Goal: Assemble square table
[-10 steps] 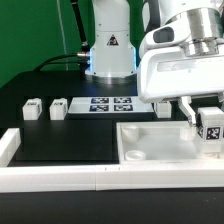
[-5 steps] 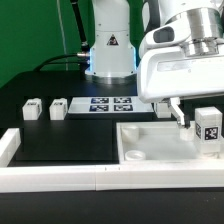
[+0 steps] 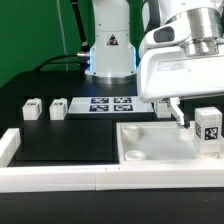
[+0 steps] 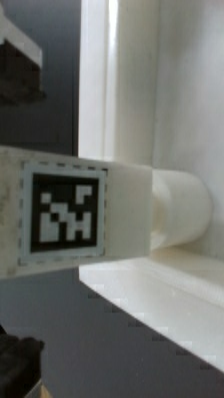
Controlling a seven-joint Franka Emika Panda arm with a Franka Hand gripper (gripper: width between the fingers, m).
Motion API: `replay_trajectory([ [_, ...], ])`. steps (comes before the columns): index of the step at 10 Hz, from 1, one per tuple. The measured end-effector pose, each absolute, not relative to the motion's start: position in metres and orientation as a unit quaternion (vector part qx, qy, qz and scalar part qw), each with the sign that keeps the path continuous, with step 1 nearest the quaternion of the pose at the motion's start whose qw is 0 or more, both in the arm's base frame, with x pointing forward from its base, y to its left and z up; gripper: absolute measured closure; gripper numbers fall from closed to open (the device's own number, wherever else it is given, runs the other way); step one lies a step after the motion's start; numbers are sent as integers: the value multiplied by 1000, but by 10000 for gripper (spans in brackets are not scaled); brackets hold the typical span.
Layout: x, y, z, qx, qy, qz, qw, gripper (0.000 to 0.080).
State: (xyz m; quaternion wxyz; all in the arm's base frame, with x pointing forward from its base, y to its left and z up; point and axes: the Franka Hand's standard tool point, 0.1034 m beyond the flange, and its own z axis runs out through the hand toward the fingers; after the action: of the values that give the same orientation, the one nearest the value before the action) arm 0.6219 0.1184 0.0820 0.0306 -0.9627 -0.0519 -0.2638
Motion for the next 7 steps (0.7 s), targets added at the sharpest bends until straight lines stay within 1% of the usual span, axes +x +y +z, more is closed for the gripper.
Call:
replay_trajectory([
  [1, 626, 116, 87, -967, -49, -247, 31, 150],
  [3, 639, 112, 90, -973, -45, -226, 32, 150],
  [4, 636, 113, 85, -981, -44, -188, 33, 150],
  [5, 636, 115, 84, -990, -44, -126, 35, 150],
  [7, 635, 117, 83, -996, -46, -69, 37, 150],
])
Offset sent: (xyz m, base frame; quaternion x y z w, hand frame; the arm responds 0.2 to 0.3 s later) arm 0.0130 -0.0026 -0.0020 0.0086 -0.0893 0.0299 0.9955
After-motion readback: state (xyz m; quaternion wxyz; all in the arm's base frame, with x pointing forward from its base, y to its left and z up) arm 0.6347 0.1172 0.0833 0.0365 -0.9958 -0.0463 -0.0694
